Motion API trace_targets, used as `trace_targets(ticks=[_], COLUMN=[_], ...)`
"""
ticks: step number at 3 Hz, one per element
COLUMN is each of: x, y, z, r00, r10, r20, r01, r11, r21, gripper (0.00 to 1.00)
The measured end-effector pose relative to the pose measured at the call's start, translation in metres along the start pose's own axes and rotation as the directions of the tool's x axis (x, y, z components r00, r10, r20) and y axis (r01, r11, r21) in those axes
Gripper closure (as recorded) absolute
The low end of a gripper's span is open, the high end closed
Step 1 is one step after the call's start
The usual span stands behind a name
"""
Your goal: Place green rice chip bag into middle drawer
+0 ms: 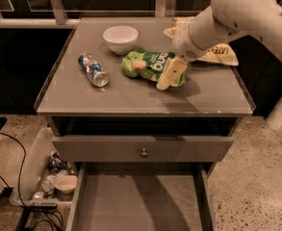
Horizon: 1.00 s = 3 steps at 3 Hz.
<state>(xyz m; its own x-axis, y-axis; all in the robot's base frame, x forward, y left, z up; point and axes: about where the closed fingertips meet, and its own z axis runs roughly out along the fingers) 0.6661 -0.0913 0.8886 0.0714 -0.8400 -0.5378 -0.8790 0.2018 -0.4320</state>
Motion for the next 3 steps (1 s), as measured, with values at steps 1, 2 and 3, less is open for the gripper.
trace_targets(ticks=[1, 2, 3], x=[0.001, -0.001, -0.001], y=[-0.001, 0.003, 0.003], z=[0.02, 0.036, 0.037], r00=[1.0, 0.999, 0.998], r10=[0.023, 0.041, 0.042], r20=[0.018, 0.036, 0.036], r01=[-0.022, -0.039, -0.039], r11=[0.9992, 0.9972, 0.9972], r21=[-0.032, -0.064, -0.064], gripper=[0.0, 0.0, 0.18])
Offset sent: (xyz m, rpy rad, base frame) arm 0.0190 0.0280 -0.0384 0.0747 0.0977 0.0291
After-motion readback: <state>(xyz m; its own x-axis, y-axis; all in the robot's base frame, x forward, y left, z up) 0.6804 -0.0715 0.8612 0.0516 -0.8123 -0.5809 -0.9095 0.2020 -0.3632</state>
